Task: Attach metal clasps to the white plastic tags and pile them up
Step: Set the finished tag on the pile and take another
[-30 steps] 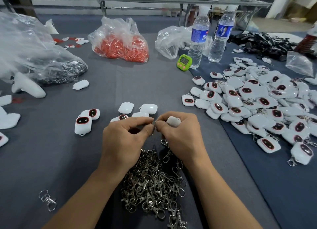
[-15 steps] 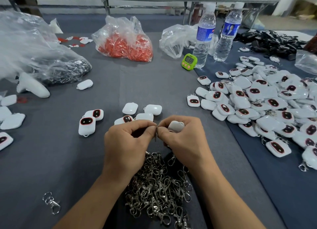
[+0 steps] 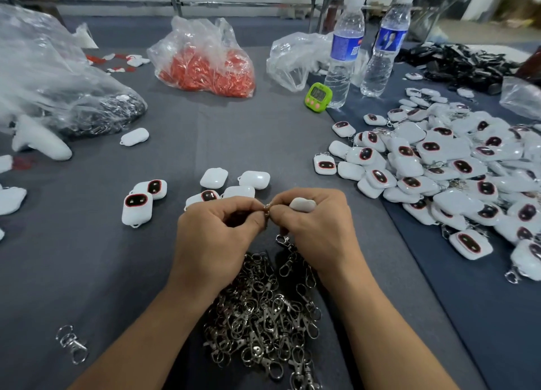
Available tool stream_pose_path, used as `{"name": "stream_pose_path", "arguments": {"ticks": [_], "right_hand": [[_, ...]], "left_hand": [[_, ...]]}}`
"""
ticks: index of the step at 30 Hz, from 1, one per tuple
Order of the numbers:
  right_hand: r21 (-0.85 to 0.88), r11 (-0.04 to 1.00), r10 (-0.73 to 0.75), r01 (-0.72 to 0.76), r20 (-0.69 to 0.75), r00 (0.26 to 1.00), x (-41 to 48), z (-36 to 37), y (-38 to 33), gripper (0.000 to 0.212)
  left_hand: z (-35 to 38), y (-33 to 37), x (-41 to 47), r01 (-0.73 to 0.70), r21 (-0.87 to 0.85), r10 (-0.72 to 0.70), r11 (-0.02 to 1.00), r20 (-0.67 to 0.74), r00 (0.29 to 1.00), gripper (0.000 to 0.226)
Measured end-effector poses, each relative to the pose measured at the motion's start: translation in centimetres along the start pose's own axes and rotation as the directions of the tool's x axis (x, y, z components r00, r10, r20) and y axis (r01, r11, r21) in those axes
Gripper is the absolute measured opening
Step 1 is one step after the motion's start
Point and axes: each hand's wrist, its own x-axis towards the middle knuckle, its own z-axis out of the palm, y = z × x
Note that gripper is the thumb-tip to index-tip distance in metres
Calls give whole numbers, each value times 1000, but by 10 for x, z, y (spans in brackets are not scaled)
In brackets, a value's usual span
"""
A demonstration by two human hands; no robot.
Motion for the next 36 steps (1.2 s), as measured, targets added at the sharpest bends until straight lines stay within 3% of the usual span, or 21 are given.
{"name": "stream_pose_path", "arguments": {"ticks": [25,28,33,36], "right_hand": [[-62,998,15,-6,141,990,6,-15,5,11],[-58,998,-6,15,143,990,7,-15,5,10],[-53,998,-31,39,142,989,5,-15,2,9],[-41,996,-66,73,147,987,4,-16,-1,9]], "left_hand": [[5,-2,5,-84,-11,85,996,177,981,21],[4,0,6,-37,-51,47,998,209,977,10],[5,0,7,53,-148,-21,988,206,978,22],[4,0,10,125,-235,-65,964,248,967,13]]}}
